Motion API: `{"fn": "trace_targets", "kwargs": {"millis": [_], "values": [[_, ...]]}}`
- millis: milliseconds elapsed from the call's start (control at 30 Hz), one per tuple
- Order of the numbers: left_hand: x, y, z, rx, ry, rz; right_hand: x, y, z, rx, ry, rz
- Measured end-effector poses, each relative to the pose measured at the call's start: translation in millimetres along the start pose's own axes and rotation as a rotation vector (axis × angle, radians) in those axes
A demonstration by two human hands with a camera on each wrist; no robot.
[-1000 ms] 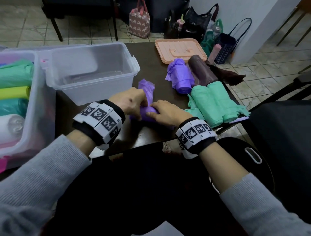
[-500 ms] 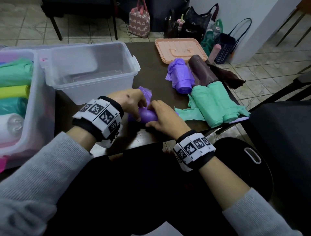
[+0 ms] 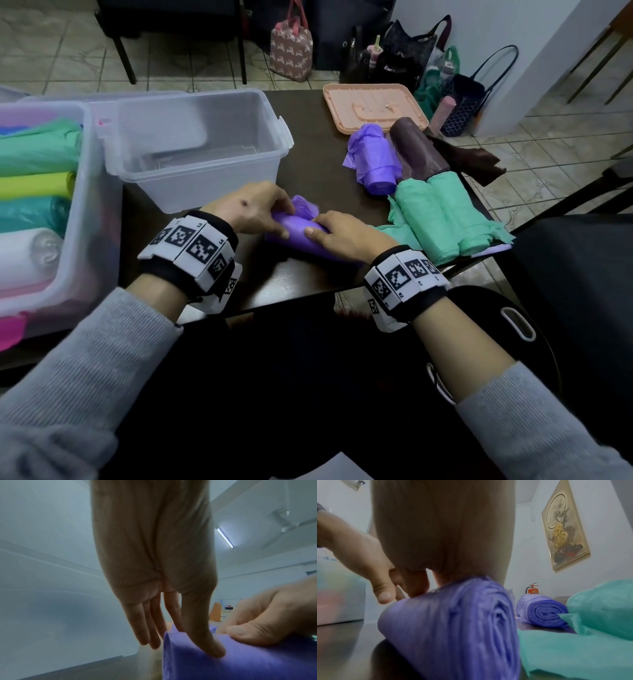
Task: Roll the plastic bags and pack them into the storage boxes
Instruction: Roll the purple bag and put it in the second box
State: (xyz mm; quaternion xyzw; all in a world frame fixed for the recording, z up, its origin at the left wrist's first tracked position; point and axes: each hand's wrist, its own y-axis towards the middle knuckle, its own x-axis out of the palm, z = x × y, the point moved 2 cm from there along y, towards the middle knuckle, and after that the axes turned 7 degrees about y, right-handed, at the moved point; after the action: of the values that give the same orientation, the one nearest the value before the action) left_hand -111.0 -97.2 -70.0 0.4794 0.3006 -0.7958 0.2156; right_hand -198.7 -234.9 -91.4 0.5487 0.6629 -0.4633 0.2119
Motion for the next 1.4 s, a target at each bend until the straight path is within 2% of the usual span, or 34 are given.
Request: {"fn": "trace_targets", "kwargs": {"millis": [67, 200, 367, 467, 733, 800, 967, 1067, 1133, 1200, 1300, 1400], "values": [[1, -2, -5, -0.023, -0.029, 0.004, -4, 3, 0, 0.038, 0.023, -0.046], [0, -3, -7, -0.029, -0.062, 0.017, -16, 8, 1, 0.086, 0.212, -0.014], [-2, -2, -7, -0.027, -0.069, 0.015, -11, 19, -10, 0.056, 0.116, -0.114], [-1, -3, -9, -0.034, -0.092, 0.026, -6, 21, -13, 0.040, 0.122, -0.126], [4, -11, -15, -0.066, -0.219, 0.063, 4, 7, -23, -0.071, -0.017, 0.085], [5, -13, -19, -0.146, -0.326, 0.119, 10, 8, -26, -0.084, -0.053, 0.101], [10, -30, -45, -0.577, -0.838, 0.418, 7, 8, -40, -0.095, -0.034, 0.042], [12, -37, -46, -0.733, -1.200, 0.465, -8, 6, -54, -0.125, -0.032, 0.043], [11, -37, -48, -0.771, -1.406, 0.505, -24, 3, -67, -0.164, -0.065, 0.079], [5, -40, -49, -0.772, -1.534, 0.603, -43, 1, -81, -0.205, -0.090, 0.133], [-3, -48, -50, -0.731, -1.579, 0.781, -70, -1, -104, -0.280, -0.092, 0.212], [-7, -54, -45, -0.675, -1.663, 0.851, -88, 3, -127, -0.353, -0.068, 0.283]]}}
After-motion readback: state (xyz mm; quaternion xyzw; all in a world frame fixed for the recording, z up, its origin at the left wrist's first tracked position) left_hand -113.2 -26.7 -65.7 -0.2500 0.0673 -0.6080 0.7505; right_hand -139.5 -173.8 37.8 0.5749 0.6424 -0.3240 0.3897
